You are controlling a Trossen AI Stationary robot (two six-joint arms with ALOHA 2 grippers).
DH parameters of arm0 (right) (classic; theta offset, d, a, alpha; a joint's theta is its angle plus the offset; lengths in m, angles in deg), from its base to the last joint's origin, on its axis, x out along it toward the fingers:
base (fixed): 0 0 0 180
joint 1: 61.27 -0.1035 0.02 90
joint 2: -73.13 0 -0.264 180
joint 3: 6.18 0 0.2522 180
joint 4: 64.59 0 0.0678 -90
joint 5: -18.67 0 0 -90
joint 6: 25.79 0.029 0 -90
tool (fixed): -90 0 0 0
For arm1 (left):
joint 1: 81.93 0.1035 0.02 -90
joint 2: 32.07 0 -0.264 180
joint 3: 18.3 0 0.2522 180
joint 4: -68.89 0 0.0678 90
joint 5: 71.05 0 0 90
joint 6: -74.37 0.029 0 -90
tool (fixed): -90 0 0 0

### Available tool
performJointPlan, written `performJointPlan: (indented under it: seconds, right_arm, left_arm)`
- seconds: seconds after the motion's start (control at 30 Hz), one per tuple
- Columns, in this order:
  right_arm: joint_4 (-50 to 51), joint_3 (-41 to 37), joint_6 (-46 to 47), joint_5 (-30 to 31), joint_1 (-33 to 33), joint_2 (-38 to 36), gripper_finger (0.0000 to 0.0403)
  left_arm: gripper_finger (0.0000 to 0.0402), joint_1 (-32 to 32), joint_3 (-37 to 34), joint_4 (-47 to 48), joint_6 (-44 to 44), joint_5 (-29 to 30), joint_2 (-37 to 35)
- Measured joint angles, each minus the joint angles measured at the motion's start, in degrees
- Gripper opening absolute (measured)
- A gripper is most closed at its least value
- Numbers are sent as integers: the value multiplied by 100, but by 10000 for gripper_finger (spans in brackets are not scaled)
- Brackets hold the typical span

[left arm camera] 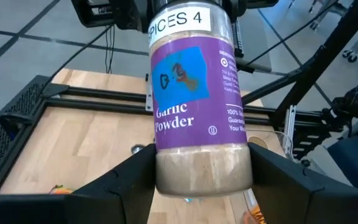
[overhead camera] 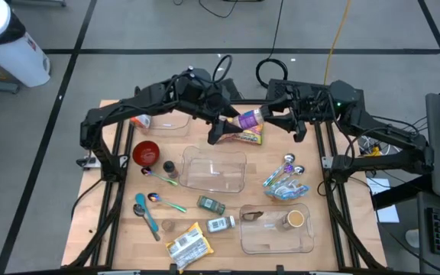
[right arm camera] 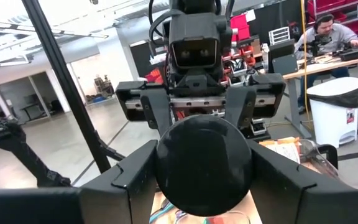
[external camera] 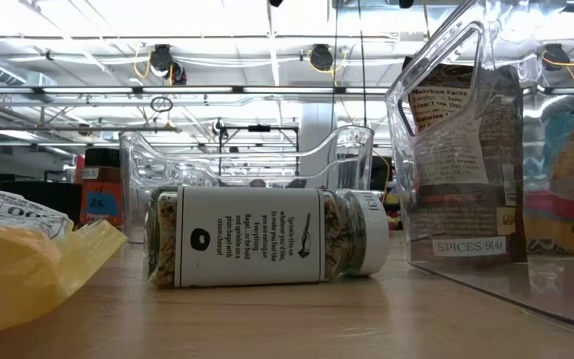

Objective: Pick & Place Food Item
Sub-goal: Put the purple seasoning bottle into the bottom transparent bin

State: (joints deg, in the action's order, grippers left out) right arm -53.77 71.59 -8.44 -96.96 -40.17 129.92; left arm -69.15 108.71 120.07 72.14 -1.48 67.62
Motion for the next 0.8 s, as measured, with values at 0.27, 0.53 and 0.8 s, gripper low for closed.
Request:
performJointPlan:
  seconds: [0.27,0.53,0.8]
  right_arm:
    - [-37,1,11,53,-124,108,197]
    - [-5,-2,-3,0,-134,147,197]
    - [-25,-20,-1,-189,-275,453,197]
  left_arm:
    - [216,0,-2,-24,43,-6,127]
    - [258,-13,-7,-288,19,200,172]
    - [286,-11,9,-726,-147,269,161]
